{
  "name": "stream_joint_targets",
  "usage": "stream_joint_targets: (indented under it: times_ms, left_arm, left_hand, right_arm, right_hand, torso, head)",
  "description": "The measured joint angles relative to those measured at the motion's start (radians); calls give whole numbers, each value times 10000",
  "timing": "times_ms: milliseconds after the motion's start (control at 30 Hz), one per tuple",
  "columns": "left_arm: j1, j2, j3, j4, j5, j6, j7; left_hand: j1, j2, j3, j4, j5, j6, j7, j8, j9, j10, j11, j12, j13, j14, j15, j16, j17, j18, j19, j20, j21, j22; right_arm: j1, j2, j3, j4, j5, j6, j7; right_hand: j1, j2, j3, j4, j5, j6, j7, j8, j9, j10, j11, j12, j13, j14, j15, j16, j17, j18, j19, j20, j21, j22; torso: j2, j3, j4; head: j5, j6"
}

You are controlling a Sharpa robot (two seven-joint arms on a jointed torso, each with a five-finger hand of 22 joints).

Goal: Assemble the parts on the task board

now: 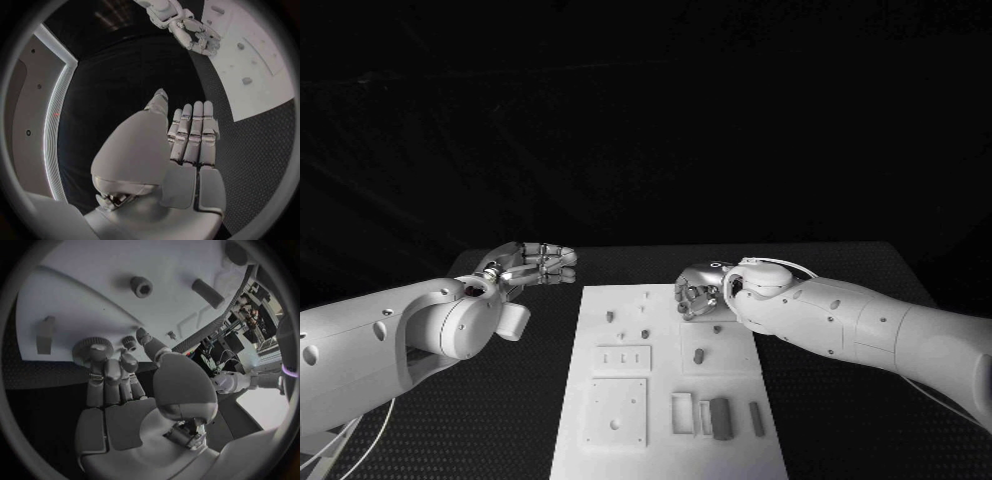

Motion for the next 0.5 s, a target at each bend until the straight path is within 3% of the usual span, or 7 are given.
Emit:
stream_joint_targets:
  times_ms: [500]
  left_arm:
    - [0, 20, -3, -59, 0, 15, -3]
  left_hand:
    - [0, 0, 0, 0, 0, 0, 0, -41, -8, 0, 0, 0, -8, 0, 0, 0, -2, -8, 0, 0, 0, -1]
  right_arm:
    - [37, -83, 29, 64, -3, -3, 45]
  right_hand:
    - [-38, 225, 142, -23, 0, 46, -35, 8, -4, 18, -17, 39, -13, -2, 2, 64, -53, -9, -41, -31, 77, -1]
  torso:
    - [66, 7, -11]
  head:
    - [-4, 33]
